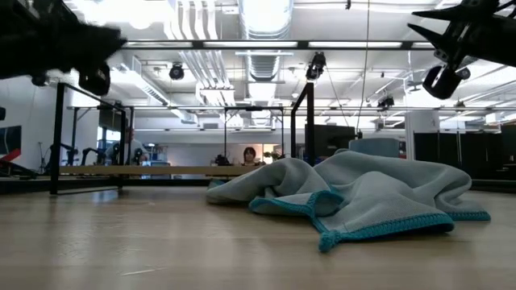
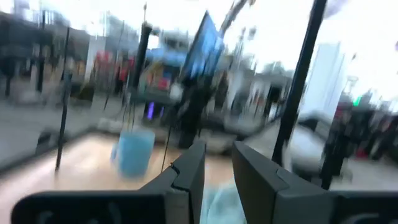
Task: Stack small to large cups/mugs on shelf
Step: Put the transparent cup on the shelf
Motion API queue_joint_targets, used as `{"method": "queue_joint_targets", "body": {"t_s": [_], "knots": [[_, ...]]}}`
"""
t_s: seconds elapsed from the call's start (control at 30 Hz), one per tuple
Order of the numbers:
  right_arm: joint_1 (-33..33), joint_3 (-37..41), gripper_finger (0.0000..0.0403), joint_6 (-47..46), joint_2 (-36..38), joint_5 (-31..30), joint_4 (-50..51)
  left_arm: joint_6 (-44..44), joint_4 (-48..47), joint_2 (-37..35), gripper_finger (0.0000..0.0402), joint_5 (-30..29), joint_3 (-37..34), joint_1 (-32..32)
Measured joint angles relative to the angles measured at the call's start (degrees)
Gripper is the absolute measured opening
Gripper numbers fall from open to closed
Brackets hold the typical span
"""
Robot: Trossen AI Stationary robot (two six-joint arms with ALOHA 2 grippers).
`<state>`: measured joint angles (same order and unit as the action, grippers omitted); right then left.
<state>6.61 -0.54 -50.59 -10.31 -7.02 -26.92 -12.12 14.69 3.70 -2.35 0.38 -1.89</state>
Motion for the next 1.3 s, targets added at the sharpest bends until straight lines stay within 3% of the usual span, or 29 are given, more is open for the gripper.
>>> {"method": "queue_joint_targets", "body": {"t_s": [0.07, 0.2, 0.43, 0.73, 0.87, 1.03, 1.17, 1.3], "knots": [[0.0, 0.0, 0.0059, 0.3, 0.0, -2.2, -1.1, -0.2, 4.8, 0.4, 0.0068, 0.0, 0.1, 0.0], [0.0, -1.1, 0.0059, 0.5, -0.5, -3.5, -1.6, 3.6, -0.2, 1.7, 0.0068, -0.1, 5.3, 0.0], [0.0, -11.4, 0.0059, 10.2, -4.2, -3.2, 3.9, 5.1, -21.7, 12.1, 0.0068, -1.2, 23.2, 0.0], [0.0, -38.8, 0.0059, 22.8, -18.2, -3.1, 39.7, 6.4, -52.3, 32.4, 0.0068, -1.2, 54.2, 0.0], [0.0, -50.7, 0.0059, 26.7, -26.5, -2.0, 53.5, 8.4, -58.2, 37.9, 0.0068, -1.2, 64.5, 0.0], [2.0, -64.7, 0.0059, 28.5, -38.1, 5.0, 69.2, 10.1, -58.2, 42.0, 0.0068, -1.3, 71.6, 0.0], [6.0, -74.3, 0.0059, 29.2, -47.0, 7.1, 84.0, 12.5, -58.3, 43.7, 0.0068, -1.5, 72.8, 0.0], [9.5, -81.8, 0.0059, 21.7, -54.5, 7.6, 96.8, 12.1, -58.3, 44.6, 0.0068, -3.8, 72.1, 0.0]]}}
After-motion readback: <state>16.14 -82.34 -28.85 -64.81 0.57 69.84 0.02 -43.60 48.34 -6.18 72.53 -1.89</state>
